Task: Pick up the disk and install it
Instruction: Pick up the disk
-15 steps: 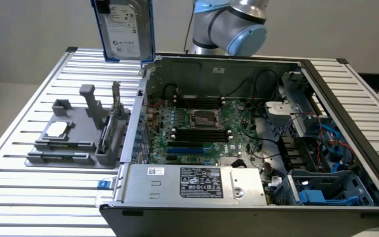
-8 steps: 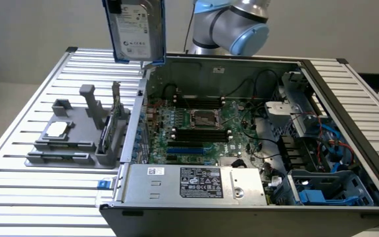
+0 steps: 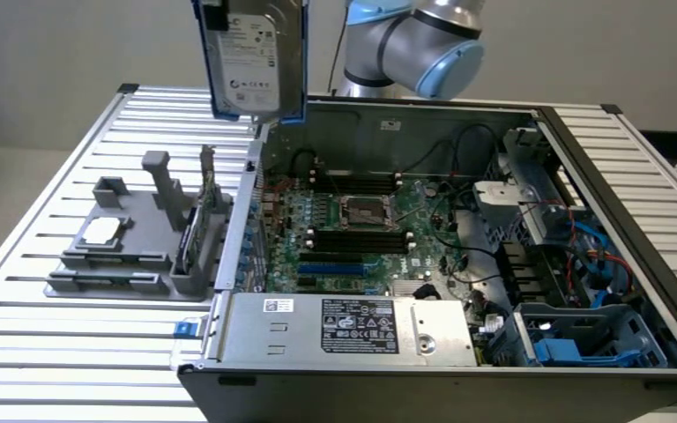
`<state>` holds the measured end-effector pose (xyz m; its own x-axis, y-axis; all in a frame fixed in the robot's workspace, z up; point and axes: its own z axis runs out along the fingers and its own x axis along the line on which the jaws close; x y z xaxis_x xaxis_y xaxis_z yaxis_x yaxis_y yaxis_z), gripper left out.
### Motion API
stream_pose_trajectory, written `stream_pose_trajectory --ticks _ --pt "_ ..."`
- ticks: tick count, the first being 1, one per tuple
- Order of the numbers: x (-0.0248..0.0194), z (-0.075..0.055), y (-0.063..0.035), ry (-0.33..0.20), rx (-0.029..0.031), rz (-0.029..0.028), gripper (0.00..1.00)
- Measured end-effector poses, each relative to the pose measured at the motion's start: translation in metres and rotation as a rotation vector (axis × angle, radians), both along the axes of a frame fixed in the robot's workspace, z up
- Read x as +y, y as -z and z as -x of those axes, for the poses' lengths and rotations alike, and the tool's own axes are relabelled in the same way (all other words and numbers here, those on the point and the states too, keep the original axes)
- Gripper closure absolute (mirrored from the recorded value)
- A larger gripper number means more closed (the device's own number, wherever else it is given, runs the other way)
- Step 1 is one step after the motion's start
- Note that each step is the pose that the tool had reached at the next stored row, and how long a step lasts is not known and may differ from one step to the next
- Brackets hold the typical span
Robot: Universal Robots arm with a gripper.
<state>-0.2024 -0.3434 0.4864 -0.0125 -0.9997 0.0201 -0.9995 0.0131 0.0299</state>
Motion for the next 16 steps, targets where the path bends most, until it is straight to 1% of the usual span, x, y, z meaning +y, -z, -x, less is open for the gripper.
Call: stream_pose_trajectory --ticks 16 --pt "-0.0287 -0.048 -0.0029 0.0 0.0037 -0.0067 0.67"
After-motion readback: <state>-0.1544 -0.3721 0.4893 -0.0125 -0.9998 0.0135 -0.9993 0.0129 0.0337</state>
